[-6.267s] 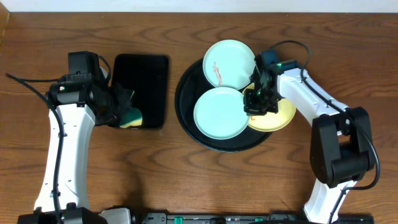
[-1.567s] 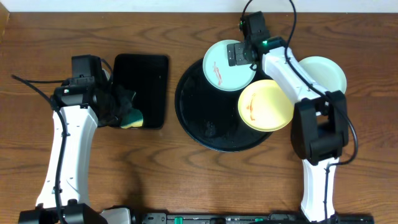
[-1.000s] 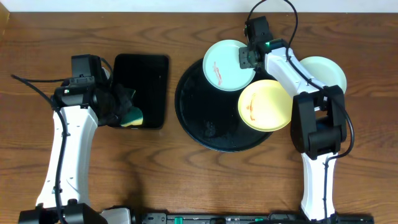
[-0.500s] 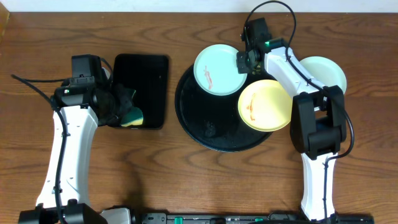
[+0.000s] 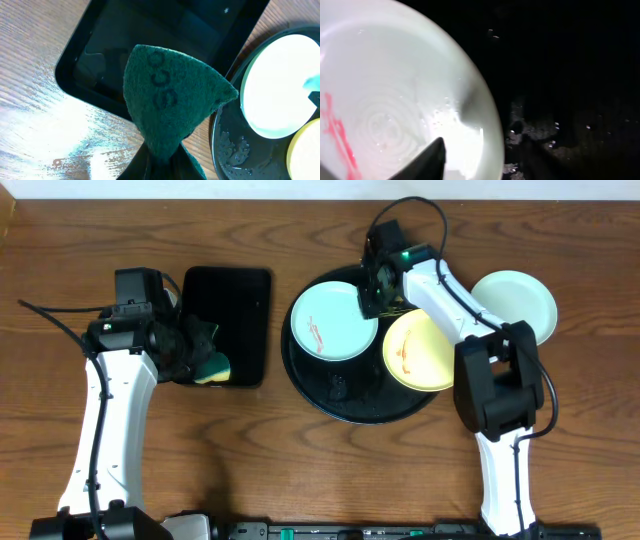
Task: Clean dirty plates on tray and stack at the side
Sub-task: 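Release the plate and reach the right gripper to the next pale green plate's rim, then grip the plate rim with the right gripper and bring the sponge onto the plate, then scrub the pale green plate with the sponge in the left gripper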
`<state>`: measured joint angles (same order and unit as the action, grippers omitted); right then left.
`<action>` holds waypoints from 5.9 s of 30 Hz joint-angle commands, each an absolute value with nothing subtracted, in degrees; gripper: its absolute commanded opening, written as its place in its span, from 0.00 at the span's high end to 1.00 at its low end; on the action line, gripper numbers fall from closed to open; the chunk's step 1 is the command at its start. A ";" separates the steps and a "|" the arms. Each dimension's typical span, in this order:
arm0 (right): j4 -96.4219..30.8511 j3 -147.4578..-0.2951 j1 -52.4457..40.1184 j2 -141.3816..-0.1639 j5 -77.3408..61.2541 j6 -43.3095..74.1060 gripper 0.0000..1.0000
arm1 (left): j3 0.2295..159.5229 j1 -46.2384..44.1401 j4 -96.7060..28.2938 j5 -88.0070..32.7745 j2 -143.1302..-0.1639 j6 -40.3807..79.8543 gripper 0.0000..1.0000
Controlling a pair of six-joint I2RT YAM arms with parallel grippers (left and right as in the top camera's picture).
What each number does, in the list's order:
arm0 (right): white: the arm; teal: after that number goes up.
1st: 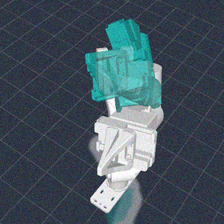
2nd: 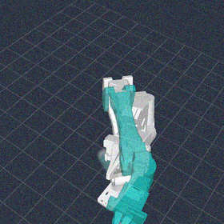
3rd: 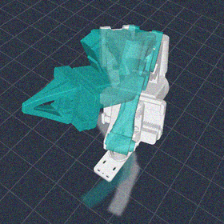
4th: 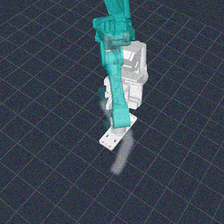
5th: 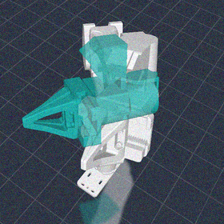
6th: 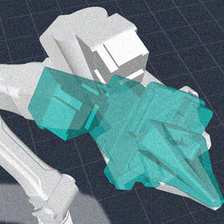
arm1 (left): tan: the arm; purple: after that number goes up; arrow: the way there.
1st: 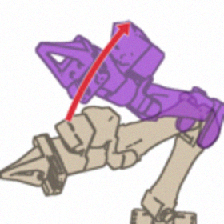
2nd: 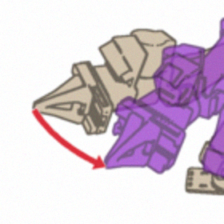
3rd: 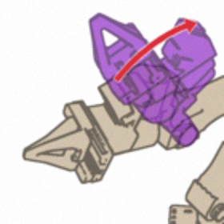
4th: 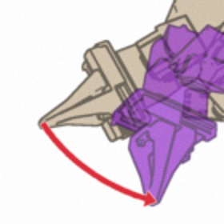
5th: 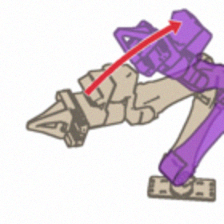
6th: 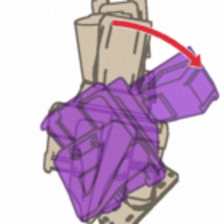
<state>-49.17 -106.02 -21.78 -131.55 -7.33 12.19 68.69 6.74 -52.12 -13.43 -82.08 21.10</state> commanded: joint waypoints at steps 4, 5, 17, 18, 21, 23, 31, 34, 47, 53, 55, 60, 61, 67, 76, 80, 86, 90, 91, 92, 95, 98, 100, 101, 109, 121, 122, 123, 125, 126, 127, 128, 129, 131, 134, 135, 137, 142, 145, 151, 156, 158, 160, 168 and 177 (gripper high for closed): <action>-47.70 -106.78 -21.78 -131.74 -7.79 14.13 0.47 | 68.29 6.94 -52.16 -13.96 -81.78 20.58 0.92; -47.22 -106.52 -21.96 -131.83 -7.79 14.11 0.47 | 68.29 6.94 -52.14 -13.96 -81.78 20.58 0.92; -47.68 -105.54 -22.87 -133.43 -3.53 14.06 0.72 | 68.29 6.94 -52.18 -13.96 -81.78 20.56 0.92; -48.03 -105.51 -22.90 -133.53 -2.98 14.04 0.73 | 68.29 6.94 -52.18 -13.96 -81.78 20.58 0.92; -48.97 -105.51 -22.90 -134.32 -3.07 13.67 0.74 | 68.29 6.94 -52.18 -13.96 -81.78 20.58 0.92; -49.12 -105.51 -23.00 -135.15 -3.07 13.65 0.82 | 68.29 6.94 -52.12 -13.96 -81.78 20.58 0.92; -50.33 -105.54 -23.31 -136.00 -3.49 13.67 0.99 | 68.29 6.87 -51.53 -17.37 -81.78 20.58 0.92; -51.00 -105.54 -23.31 -136.00 -3.46 13.67 0.99 | 68.29 6.15 -50.43 -20.36 -81.78 20.58 0.92; -57.87 -106.63 -23.42 -135.33 -5.43 4.91 0.99 | 68.29 -8.32 -39.03 -24.29 -82.15 20.60 0.92; -63.26 -108.95 -23.33 -135.33 -5.41 2.02 0.99 | 68.29 -13.85 -33.87 -15.68 -83.31 24.38 0.92; -64.55 -110.37 -23.33 -135.33 -5.63 1.17 0.99 | 68.29 -14.90 -31.97 -15.57 -84.14 24.38 0.92; -65.65 -112.38 -24.12 -135.33 -6.50 -0.08 0.99 | 68.29 -17.02 -27.81 -15.57 -87.79 24.53 0.92; -65.63 -112.38 -24.36 -135.33 -6.50 0.01 0.99 | 68.29 -17.39 -27.29 -15.57 -88.79 24.75 0.92; -64.49 -111.57 -24.91 -135.35 -6.48 4.75 0.99 | 68.29 -19.05 -23.66 -15.57 -95.48 33.95 0.92; -64.05 -111.53 -24.84 -135.35 -6.50 6.85 0.99 | 68.29 -21.98 -20.40 -13.80 -103.15 40.03 0.92; -63.96 -111.53 -24.80 -135.35 -6.28 8.67 0.99 | 68.29 -22.11 -20.43 -13.82 -105.65 41.12 0.92; -63.20 -111.53 -24.32 -135.35 -6.31 15.29 0.99 | 68.29 -22.11 -19.40 -13.37 -107.90 42.89 0.92; -62.50 -111.53 -24.58 -135.35 -6.33 21.02 0.99 | 68.29 -22.11 -19.11 -11.25 -108.03 45.45 0.92; -62.33 -111.53 -24.69 -135.35 -6.33 22.00 0.99 | 68.29 -22.11 -19.09 -10.94 -108.03 46.39 0.92; -62.15 -111.53 -24.80 -135.35 -6.33 22.81 0.99 | 68.29 -22.11 -19.07 -10.85 -108.03 46.94 0.92; -61.87 -111.53 -25.04 -135.35 -6.35 24.80 0.99 | 68.29 -22.11 -18.76 -10.83 -108.03 47.11 0.92; -61.71 -111.53 -25.30 -135.35 -6.50 24.86 0.99 | 68.29 -22.15 -18.22 -10.22 -108.18 47.86 0.92; -61.67 -111.53 -25.45 -135.35 -6.50 24.86 0.99 | 68.29 -22.33 -17.17 -9.43 -108.42 48.82 0.92; -61.58 -111.53 -25.54 -135.35 -6.50 24.86 0.99 | 68.29 -22.39 -16.45 -9.45 -108.60 48.82 0.92; -60.90 -110.61 -25.61 -135.35 -6.50 24.84 0.99 | 68.29 -23.44 -14.39 -9.37 -111.39 48.82 0.92; -60.71 -110.17 -25.61 -135.35 -6.48 24.80 0.99 | 68.29 -23.92 -19.81 2.98 -115.42 45.50 0.92; -60.71 -110.17 -25.61 -135.35 -6.50 24.80 0.99 | 68.29 -23.83 -21.23 6.24 -115.42 44.73 0.92; -60.73 -110.17 -25.61 -135.35 -6.48 24.75 0.99 | 68.29 -23.81 -22.70 9.63 -115.42 43.33 0.92; -60.73 -110.15 -25.61 -135.35 -6.46 24.58 0.99 | 68.31 -23.81 -24.32 14.98 -115.37 40.73 0.92; -60.73 -110.13 -25.61 -135.35 -6.48 24.58 0.99 | 68.31 -23.81 -24.64 17.26 -115.31 39.31 0.92; -60.75 -110.13 -25.61 -135.35 -6.46 24.56 0.99 | 68.34 -23.81 -24.64 18.98 -115.26 37.67 0.92; -60.77 -110.13 -25.61 -135.35 -6.48 24.32 0.99 | 68.45 -23.81 -24.60 20.18 -115.18 36.07 0.92; -60.77 -110.13 -25.61 -135.35 -6.44 24.14 0.99 | 68.69 -23.81 -24.60 20.97 -115.00 34.46 0.92; -60.88 -110.13 -25.61 -135.35 -6.46 24.14 0.99 | 69.34 -23.81 -24.60 21.37 -114.54 32.18 0.92; -60.90 -110.13 -25.61 -135.35 -6.44 24.14 0.99 | 70.52 -23.81 -24.58 21.61 -113.03 31.00 0.92; -60.93 -110.13 -25.61 -135.35 -6.44 24.14 0.99 | 70.81 -23.81 -24.58 21.76 -112.33 31.00 0.92; -60.97 -110.13 -25.61 -135.35 -6.44 24.14 0.99 | 71.18 -23.81 -24.32 21.74 -110.80 30.83 0.92; -61.08 -110.13 -25.61 -135.35 -6.44 24.14 0.99 | 71.18 -23.81 -24.01 21.69 -107.22 30.83 0.87; -61.10 -110.13 -25.61 -135.35 -6.44 24.14 0.99 | 71.18 -23.81 -24.01 21.69 -105.71 30.46 0.88; -61.14 -110.13 -25.61 -135.35 -6.44 24.14 0.99 | 71.18 -23.81 -23.81 18.28 -102.21 30.55 0.88; -61.08 -110.13 -25.61 -135.35 -6.44 24.14 0.99 | 71.11 -23.83 -21.91 2.94 -102.26 33.98 0.88; -61.10 -110.13 -25.61 -135.35 -6.44 24.14 0.99 | 71.07 -23.83 -21.74 0.75 -102.78 36.99 0.88; -61.12 -110.13 -25.61 -135.35 -6.44 24.14 0.99 | 70.78 -23.92 -21.58 0.60 -103.53 39.44 0.88; -61.17 -110.13 -25.61 -135.35 -6.46 24.16 0.99 | 70.24 -23.92 -21.63 0.60 -108.14 37.98 0.68; -61.32 -110.13 -25.61 -135.35 -6.44 24.14 0.99 | 70.26 -23.86 -21.78 0.64 -108.18 32.77 0.61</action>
<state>-60.80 -110.50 -26.06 -134.63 -8.71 23.57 70.52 -24.05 -21.67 0.78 -108.07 34.59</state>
